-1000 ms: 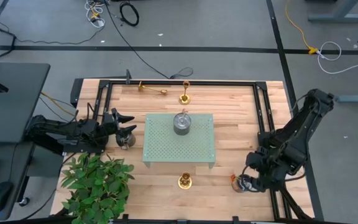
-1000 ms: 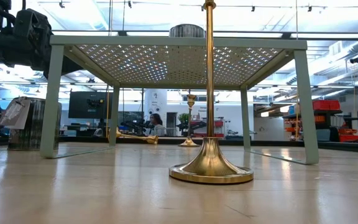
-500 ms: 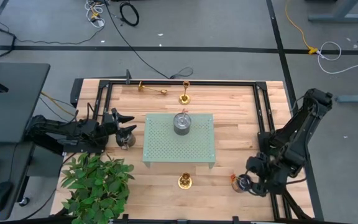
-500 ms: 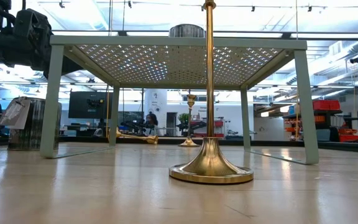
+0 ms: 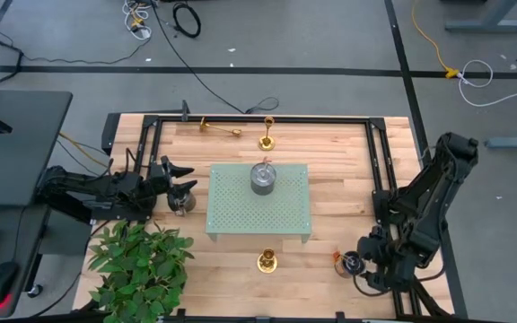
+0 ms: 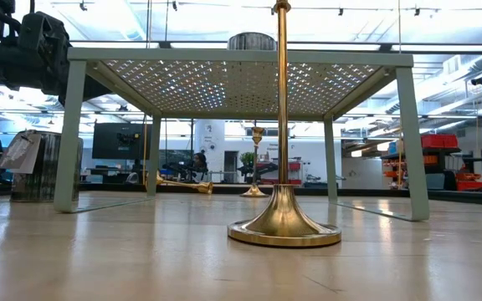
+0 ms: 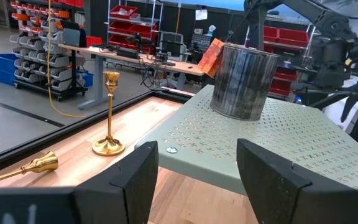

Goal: Pick & Place candle stick holders
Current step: Put the bottom orange scented candle on the shelf

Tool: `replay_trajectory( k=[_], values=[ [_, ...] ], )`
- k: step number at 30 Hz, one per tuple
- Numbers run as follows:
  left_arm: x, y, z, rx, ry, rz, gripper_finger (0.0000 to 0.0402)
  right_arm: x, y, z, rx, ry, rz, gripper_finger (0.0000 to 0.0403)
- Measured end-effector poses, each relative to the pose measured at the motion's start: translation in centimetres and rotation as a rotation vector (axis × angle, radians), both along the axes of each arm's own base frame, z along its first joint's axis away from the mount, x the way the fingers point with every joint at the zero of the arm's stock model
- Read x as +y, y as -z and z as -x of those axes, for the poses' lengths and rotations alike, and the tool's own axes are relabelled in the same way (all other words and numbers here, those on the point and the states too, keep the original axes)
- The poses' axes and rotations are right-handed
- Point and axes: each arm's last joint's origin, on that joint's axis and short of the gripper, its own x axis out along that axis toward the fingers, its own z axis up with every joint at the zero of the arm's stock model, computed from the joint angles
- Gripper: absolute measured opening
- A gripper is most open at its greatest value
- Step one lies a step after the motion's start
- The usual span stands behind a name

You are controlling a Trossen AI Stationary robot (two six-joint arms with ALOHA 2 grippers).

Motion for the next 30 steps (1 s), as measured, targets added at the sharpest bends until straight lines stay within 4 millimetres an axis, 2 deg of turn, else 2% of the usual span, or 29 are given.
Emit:
replay_trajectory(
  k=[3, 12, 23, 30],
  values=[
    [0.0, 0.0, 0.0, 0.0, 0.0, 0.0, 0.0218, -0.2, 0.3, 0.1, 0.016, -0.008, 0.043, 0.04],
    [0.0, 0.0, 0.0, 0.0, 0.0, 0.0, 0.0218, 0.2, -0.7, 0.0, 0.017, -0.075, 0.027, 0.04],
    [0.0, 0.0, 0.0, 0.0, 0.0, 0.0, 0.0218, 0.5, -0.9, -0.1, -0.03, -0.101, 0.024, 0.04],
    [0.0, 0.0, 0.0, 0.0, 0.001, 0.0, 0.0218, 0.2, -0.2, 0.0, -0.025, -0.108, 0.045, 0.04]
  ],
)
